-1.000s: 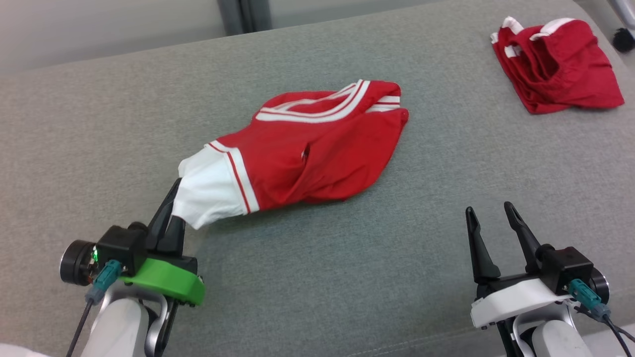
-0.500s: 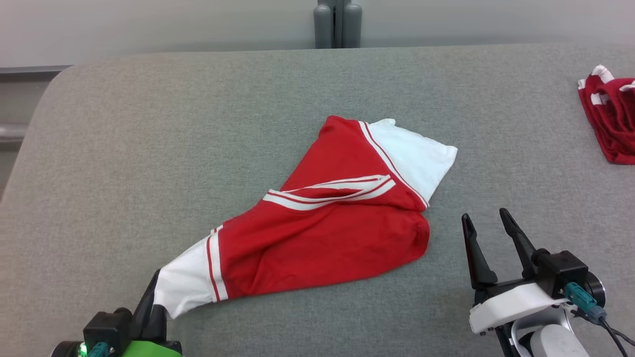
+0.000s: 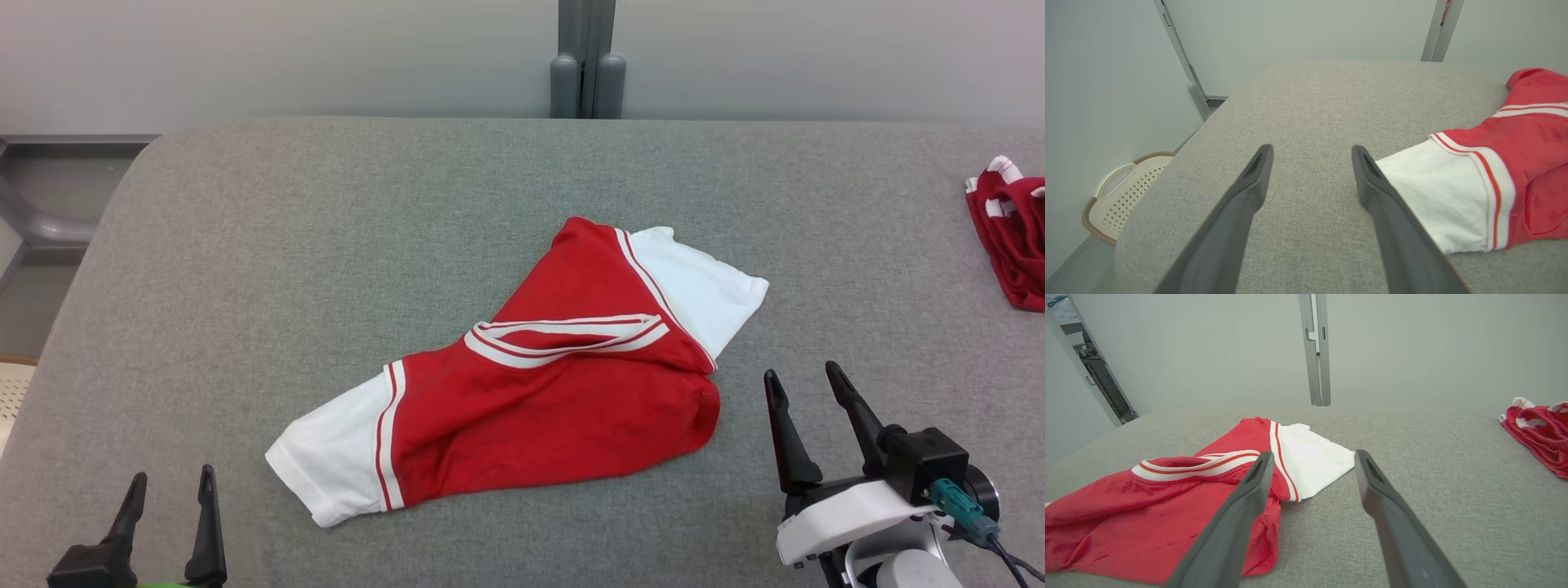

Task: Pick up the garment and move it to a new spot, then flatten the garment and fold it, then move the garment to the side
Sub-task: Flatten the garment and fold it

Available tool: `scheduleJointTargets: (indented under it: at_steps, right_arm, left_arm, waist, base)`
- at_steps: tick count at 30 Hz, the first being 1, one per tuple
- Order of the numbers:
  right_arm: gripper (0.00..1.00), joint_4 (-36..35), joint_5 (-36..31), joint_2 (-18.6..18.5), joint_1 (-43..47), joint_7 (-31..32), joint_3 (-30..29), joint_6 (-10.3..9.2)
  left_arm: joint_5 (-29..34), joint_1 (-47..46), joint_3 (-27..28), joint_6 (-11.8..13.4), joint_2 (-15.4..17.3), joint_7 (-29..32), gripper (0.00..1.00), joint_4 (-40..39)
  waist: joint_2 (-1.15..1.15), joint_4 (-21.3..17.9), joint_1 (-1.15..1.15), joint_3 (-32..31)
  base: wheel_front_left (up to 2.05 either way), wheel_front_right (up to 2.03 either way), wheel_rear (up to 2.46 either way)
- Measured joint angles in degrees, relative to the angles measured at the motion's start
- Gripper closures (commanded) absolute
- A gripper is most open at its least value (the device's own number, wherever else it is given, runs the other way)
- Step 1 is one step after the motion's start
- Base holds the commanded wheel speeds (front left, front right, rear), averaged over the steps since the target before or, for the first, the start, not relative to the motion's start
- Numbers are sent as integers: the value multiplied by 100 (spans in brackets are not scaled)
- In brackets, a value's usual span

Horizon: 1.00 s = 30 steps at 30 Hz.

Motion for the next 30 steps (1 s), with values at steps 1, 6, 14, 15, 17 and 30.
scheduleJointTargets:
  at_steps: [1,6,14,15,17,30]
  right_arm:
    - [0,0,0,0,19,0,-8,0]
    - [0,3,0,0,80,0,-32,0]
    - [0,5,4,-5,102,0,2,-1]
    - [0,5,12,-5,109,0,7,0]
    - [0,2,18,-5,121,0,11,0]
    - [0,-16,24,-40,63,0,46,0]
  left_arm:
    - [0,4,44,7,-1,0,0,-58]
    - [62,-4,181,0,-71,0,0,-448]
    - [291,-182,198,-112,-438,-1,0,-793]
    - [338,-182,231,-124,-469,-1,0,-835]
    - [371,-183,270,-165,-510,-1,0,-871]
    - [723,-953,-243,-608,-641,-2,0,-733]
  waist:
    - [0,2,0,-18]
    - [0,-8,0,-116]
    - [0,-174,0,-242]
    - [0,-197,0,-248]
    - [0,-231,0,-255]
    - [0,-394,0,-155]
  base:
    - [0,0,0]
    - [0,0,0]
    - [0,0,0]
    - [0,0,0]
    - [0,0,0]
    - [0,0,0]
